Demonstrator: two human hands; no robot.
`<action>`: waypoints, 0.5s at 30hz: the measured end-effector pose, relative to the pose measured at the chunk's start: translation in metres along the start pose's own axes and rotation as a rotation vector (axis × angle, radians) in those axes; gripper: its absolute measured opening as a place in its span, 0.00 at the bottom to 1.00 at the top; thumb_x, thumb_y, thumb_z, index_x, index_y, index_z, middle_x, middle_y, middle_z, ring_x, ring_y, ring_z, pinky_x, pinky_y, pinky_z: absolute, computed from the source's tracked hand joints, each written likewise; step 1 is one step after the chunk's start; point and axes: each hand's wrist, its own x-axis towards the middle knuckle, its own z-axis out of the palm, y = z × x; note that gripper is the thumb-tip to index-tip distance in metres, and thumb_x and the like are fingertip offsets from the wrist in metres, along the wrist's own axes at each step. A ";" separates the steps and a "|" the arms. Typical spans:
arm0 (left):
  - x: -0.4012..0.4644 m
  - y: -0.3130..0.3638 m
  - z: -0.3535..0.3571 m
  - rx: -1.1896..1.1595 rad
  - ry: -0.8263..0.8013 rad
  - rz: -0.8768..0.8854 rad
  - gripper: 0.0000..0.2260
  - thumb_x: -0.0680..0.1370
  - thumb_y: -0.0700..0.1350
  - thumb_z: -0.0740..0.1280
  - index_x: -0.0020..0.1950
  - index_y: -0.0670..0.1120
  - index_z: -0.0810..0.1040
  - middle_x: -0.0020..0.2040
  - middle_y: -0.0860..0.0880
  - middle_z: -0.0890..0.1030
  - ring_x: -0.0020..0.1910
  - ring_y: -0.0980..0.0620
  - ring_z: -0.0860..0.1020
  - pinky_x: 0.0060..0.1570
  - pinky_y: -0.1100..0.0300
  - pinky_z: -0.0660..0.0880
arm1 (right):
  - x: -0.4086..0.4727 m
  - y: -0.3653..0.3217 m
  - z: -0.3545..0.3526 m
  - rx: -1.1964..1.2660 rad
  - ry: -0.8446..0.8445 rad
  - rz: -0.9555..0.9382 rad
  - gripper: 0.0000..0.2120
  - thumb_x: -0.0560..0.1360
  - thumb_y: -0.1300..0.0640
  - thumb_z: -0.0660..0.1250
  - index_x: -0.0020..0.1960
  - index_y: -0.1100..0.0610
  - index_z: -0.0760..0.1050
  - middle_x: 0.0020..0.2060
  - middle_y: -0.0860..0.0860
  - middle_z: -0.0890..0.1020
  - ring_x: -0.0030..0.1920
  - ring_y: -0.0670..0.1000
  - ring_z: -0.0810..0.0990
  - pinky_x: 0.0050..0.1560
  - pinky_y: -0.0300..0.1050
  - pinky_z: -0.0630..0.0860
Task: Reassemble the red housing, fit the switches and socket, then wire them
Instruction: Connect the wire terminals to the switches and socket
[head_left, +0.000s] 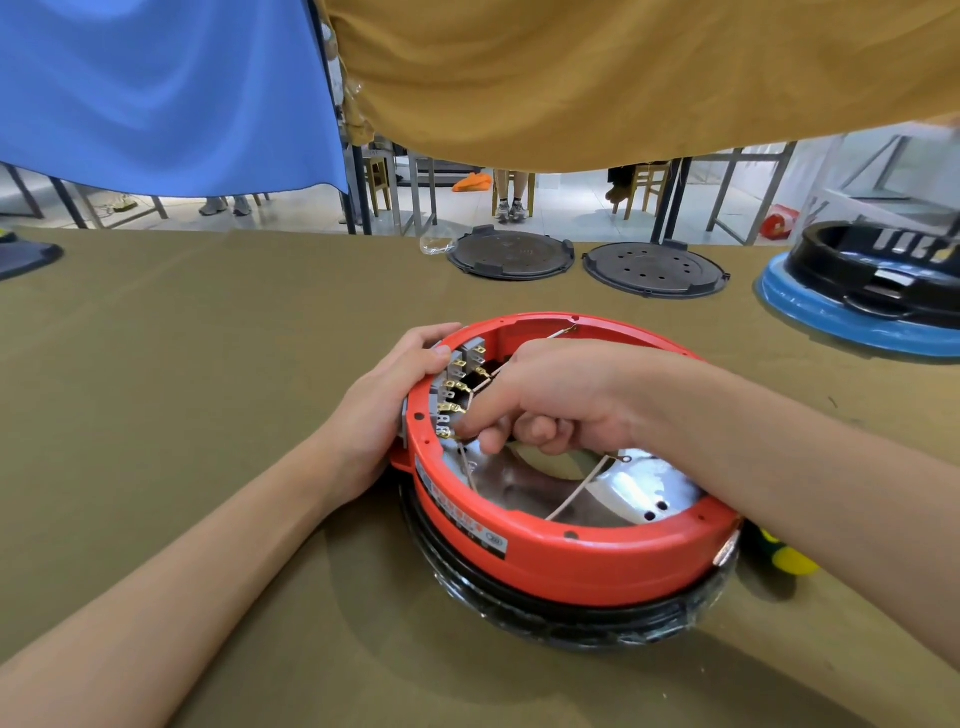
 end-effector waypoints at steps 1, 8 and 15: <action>0.000 0.000 0.000 -0.004 0.001 0.001 0.13 0.81 0.46 0.60 0.65 0.50 0.77 0.59 0.44 0.83 0.53 0.46 0.81 0.56 0.49 0.76 | 0.000 0.000 0.000 -0.012 0.001 -0.011 0.08 0.74 0.63 0.70 0.37 0.59 0.74 0.26 0.52 0.80 0.19 0.43 0.62 0.18 0.32 0.57; -0.001 0.001 0.000 0.000 -0.002 -0.008 0.13 0.82 0.46 0.60 0.65 0.50 0.76 0.59 0.42 0.83 0.52 0.45 0.81 0.60 0.45 0.74 | -0.001 0.000 0.001 -0.080 -0.001 -0.055 0.10 0.77 0.64 0.68 0.37 0.59 0.74 0.23 0.49 0.75 0.19 0.42 0.65 0.17 0.32 0.58; -0.002 0.003 0.001 0.006 -0.001 -0.015 0.14 0.82 0.45 0.59 0.66 0.49 0.75 0.60 0.41 0.82 0.52 0.45 0.81 0.61 0.45 0.74 | -0.004 0.000 0.002 -0.074 -0.015 -0.054 0.14 0.79 0.65 0.64 0.35 0.58 0.71 0.23 0.49 0.72 0.19 0.42 0.64 0.17 0.32 0.57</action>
